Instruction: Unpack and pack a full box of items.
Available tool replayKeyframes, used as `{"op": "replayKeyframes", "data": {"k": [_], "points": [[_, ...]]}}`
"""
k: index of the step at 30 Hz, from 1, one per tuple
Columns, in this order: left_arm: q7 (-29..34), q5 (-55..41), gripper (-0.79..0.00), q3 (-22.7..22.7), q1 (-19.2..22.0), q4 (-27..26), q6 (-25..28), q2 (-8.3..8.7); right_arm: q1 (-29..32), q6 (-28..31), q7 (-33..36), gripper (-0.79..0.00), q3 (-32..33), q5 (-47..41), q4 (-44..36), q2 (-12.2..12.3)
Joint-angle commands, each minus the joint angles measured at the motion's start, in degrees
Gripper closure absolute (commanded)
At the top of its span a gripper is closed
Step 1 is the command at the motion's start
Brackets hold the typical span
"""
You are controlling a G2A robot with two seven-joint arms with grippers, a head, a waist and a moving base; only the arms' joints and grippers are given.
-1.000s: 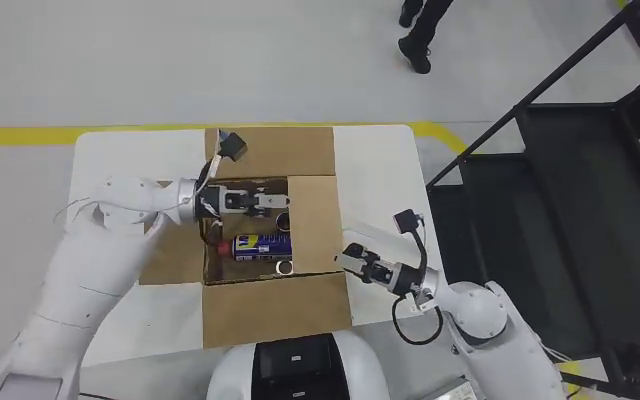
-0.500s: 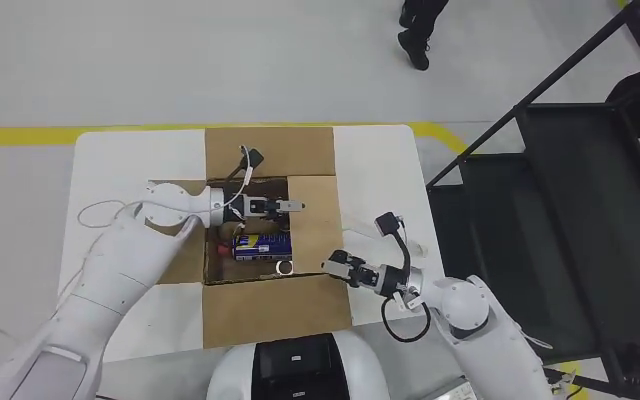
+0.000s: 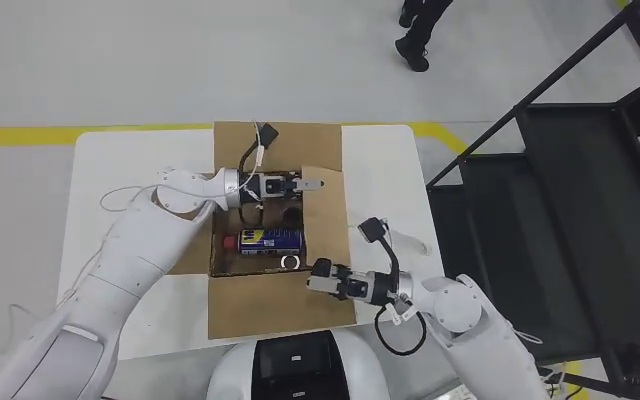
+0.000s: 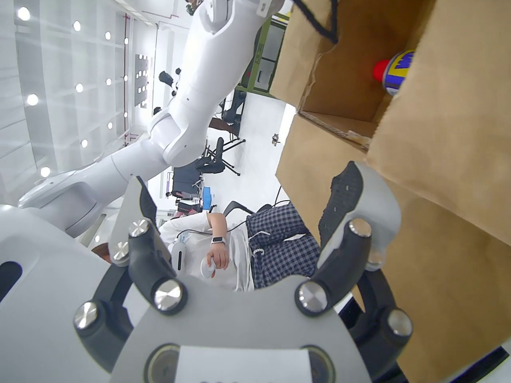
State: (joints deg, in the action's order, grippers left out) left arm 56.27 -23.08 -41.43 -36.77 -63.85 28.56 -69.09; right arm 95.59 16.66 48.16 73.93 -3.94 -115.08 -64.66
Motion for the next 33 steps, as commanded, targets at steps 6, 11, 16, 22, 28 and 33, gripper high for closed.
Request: {"op": "replayKeyframes", "data": {"k": [6, 11, 16, 22, 28, 33], "points": [[2.5, -2.6, -0.785, 1.5, -0.1, -5.1, -1.4, -1.24, 0.2, 0.9, 2.0, -0.785, -0.4, -0.2, -2.2, 0.4], [3.4, -6.2, -0.785, 4.2, 0.8, -4.0, -1.9, -3.29, 2.2, -4.9, -5.5, -0.785, 1.8, 8.0, -3.2, 0.7], [4.4, -7.1, -0.785, 3.1, 1.7, -1.8, -0.6, -3.74, 7.2, -9.4, -12.6, -0.785, 5.8, 13.7, -6.5, 1.1], [8.8, -6.4, -0.785, -4.0, -0.2, -3.7, -1.0, -1.08, 12.1, -16.3, -18.9, -0.785, 10.2, 17.7, -5.2, 1.3], [13.5, -3.3, -0.785, -14.4, -7.2, -10.3, -2.6, 3.18, 10.5, -20.9, -19.9, -0.785, 8.4, 18.1, -0.9, 1.1], [14.4, -1.7, -0.785, -23.2, -15.3, -15.4, -3.9, 6.15, 9.4, -19.6, -21.4, -0.785, 7.4, 18.9, -1.9, 0.9]]}}
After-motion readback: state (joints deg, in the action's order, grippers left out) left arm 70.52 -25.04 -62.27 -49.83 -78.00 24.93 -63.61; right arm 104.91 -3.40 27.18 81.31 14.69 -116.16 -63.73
